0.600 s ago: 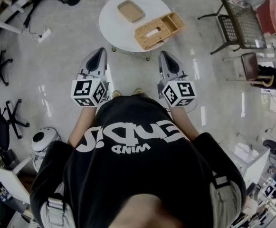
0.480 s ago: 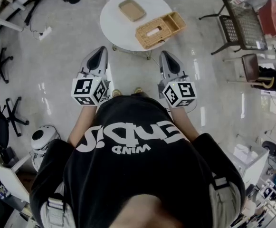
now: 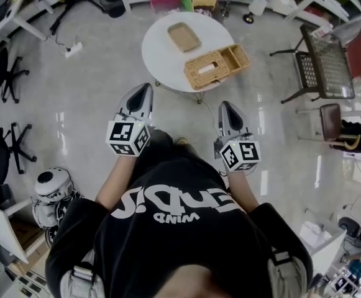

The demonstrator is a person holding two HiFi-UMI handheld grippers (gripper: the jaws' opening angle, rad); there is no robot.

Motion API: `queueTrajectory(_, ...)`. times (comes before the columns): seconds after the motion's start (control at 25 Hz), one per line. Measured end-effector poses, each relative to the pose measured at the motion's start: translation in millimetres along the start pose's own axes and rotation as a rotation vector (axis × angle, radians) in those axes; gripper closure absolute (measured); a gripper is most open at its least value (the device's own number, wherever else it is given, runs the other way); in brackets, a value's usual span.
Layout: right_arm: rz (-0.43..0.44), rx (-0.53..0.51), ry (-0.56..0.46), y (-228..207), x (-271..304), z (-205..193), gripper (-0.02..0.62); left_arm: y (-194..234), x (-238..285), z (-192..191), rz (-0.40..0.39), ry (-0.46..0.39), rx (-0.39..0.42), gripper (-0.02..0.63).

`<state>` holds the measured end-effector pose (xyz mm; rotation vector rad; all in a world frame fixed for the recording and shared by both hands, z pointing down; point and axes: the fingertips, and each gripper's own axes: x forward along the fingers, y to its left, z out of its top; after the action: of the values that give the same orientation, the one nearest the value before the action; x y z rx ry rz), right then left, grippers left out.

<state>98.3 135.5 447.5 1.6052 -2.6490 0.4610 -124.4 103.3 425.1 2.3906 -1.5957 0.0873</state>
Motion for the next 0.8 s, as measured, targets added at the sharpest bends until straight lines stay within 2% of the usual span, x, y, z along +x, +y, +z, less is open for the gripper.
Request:
queueTrajectory(0.4, 0.025, 0.04, 0.004, -16, 46, 4, 0.597, 13, 34, 3, -0.036, 0.018, -0.007, 0.605)
queueTrajectory(0.8, 0.013, 0.025, 0.016, -37, 141, 35, 0.597, 50, 128, 29, -0.118, 0.042, -0.037, 0.605)
